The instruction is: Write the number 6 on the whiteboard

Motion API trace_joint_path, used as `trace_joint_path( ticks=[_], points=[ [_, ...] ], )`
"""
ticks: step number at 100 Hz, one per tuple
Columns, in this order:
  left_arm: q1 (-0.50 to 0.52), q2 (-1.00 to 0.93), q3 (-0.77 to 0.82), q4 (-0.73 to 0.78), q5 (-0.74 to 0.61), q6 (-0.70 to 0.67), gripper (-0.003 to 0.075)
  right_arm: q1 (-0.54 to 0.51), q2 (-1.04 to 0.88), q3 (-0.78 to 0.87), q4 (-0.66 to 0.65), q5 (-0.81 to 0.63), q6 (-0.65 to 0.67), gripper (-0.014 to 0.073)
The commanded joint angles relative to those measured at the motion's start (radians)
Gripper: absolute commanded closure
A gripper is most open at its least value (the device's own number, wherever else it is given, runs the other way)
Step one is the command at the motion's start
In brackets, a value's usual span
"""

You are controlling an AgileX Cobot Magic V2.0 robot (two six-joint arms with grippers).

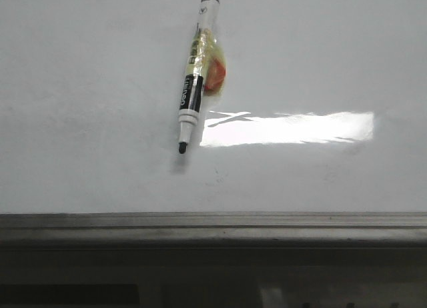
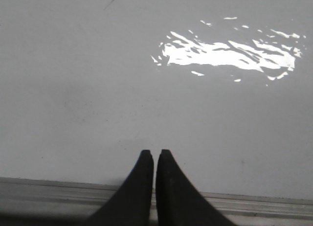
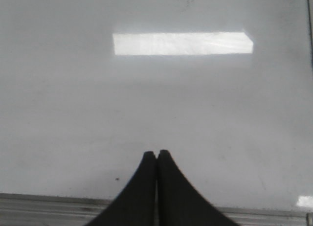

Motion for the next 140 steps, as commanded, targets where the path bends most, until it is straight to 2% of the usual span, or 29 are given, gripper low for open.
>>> trace_joint_path(
  ticks=[1,81,94,99,104,109,114,124,140],
  points=[
    [0.000,-0.029,0.025,-0.009,-0.071,-0.012,0.0741,-0.007,-0.016,0.015,-0.021,-0.031,-0.001,0.0643],
    [0.000,-0.028,0.023,-0.009,-0.071,-0.012,0.0741,-0.007,-0.016,0.015,-0.021,-0.031,-0.001,0.0643],
    [0.000,-0.028,0.023,-0.006,-0.082,-0.018,0.0741,-0.007,-0.016,0.015,-0.052,-0.096,-0.001,0.0643],
    [0.000,-0.028,0.023,-0.068,-0.111,-0.024,0.0741,-0.007,-0.016,0.015,-0.028,-0.162,0.000,0.0643],
    [0.000,-0.028,0.023,-0.246,-0.143,-0.055,0.0741,-0.007,-0.016,0.015,0.061,-0.250,0.000,0.0643],
    [0.000,-0.028,0.023,-0.497,-0.163,-0.055,0.0741,-0.007,-0.016,0.015,0.157,-0.341,0.000,0.0643],
    [0.000,-0.028,0.023,-0.641,-0.180,-0.051,0.0741,-0.007,-0.016,0.015,0.234,-0.428,0.000,0.0643],
    [0.000,-0.028,0.023,-0.751,-0.232,-0.052,0.0741,-0.007,-0.016,0.015,0.325,-0.518,0.000,0.0643],
    [0.000,-0.028,0.023,-0.903,-0.259,-0.052,0.0741,-0.007,-0.016,0.012,0.467,-0.503,0.000,0.0643]
  ],
)
